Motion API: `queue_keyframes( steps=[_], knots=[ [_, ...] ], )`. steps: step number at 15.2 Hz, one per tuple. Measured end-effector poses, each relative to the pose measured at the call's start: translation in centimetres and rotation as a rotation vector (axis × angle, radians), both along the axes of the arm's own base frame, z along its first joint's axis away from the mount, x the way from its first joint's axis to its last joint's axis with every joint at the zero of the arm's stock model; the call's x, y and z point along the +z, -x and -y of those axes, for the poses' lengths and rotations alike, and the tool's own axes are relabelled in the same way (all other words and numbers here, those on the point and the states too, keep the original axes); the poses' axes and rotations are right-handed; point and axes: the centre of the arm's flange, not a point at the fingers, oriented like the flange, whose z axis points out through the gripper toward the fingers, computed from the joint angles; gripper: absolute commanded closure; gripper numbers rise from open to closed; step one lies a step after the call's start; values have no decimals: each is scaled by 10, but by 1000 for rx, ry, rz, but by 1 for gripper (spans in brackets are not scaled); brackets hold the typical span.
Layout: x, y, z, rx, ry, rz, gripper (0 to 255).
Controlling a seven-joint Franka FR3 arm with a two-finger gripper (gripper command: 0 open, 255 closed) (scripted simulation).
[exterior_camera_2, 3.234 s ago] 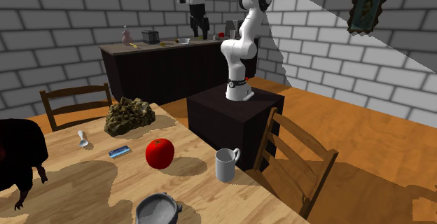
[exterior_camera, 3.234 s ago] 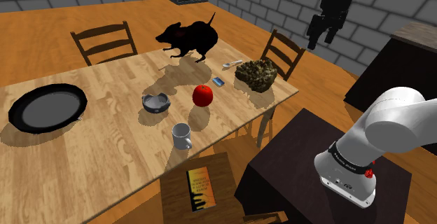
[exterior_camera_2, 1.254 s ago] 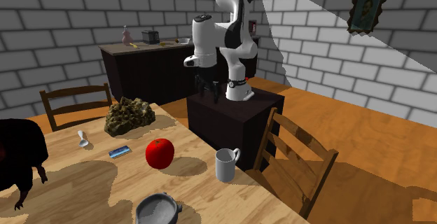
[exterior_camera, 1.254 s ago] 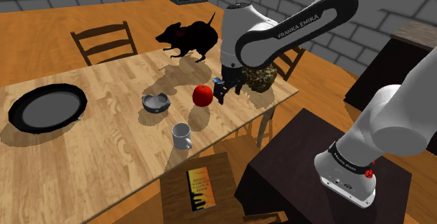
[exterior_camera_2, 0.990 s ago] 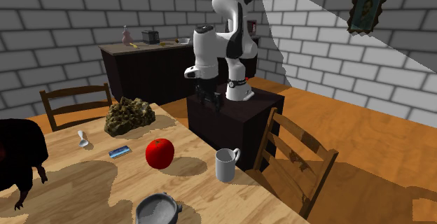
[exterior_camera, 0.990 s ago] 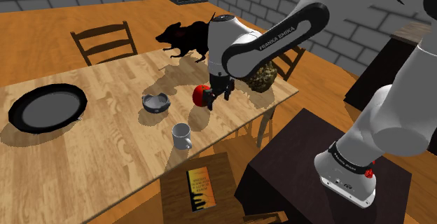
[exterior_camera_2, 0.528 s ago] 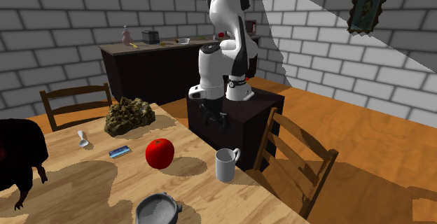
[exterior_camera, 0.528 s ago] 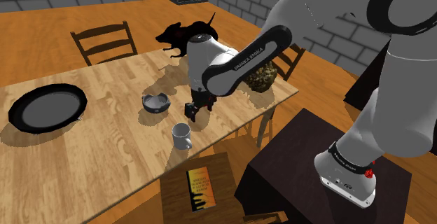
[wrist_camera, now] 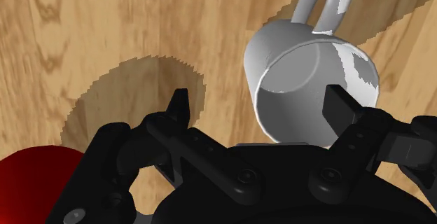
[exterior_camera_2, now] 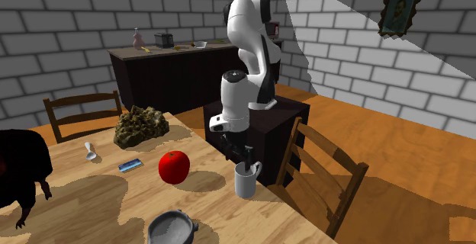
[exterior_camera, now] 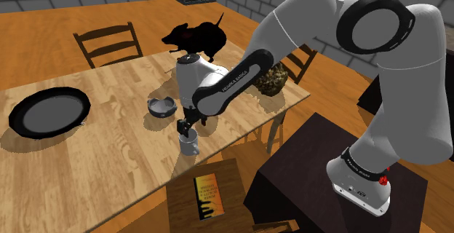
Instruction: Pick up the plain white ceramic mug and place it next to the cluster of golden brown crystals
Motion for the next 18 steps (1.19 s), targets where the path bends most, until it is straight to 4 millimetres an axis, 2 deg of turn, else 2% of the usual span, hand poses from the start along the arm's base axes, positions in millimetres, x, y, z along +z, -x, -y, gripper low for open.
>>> queue_keyframes(
  steps=[5,11,12,18],
  knots=[
    [-26,1,-1,1,0,0,0],
    [-30,1,-1,0,0,1,0],
    [-30,1,-1,0,0,1,255],
    [-30,1,-1,0,0,1,255]
  ],
)
